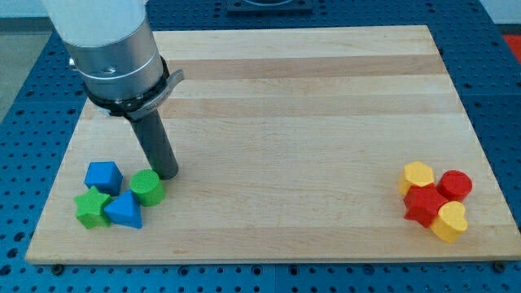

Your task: Move blue cube along with yellow pentagon to the right center

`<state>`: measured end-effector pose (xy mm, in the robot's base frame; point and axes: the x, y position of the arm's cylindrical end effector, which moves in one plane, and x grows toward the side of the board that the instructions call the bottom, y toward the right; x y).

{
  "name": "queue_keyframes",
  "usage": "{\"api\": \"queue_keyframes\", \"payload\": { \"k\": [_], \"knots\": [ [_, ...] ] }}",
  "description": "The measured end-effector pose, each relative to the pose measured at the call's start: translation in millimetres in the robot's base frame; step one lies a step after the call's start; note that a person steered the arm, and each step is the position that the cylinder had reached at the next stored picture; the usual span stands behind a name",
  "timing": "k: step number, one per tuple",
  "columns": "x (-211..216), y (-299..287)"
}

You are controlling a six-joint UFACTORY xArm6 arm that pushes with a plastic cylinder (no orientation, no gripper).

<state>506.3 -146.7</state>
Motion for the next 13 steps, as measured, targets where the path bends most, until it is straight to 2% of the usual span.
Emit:
{"api": "queue_keyframes", "payload": {
  "k": [1,3,4,5,7,8,11,13],
  "knots": [
    [-1,1],
    [2,48],
    [37,49],
    [73,32],
    [112,-35],
    [107,-46],
    [49,-45],
    [-8,-45]
  ]
}}
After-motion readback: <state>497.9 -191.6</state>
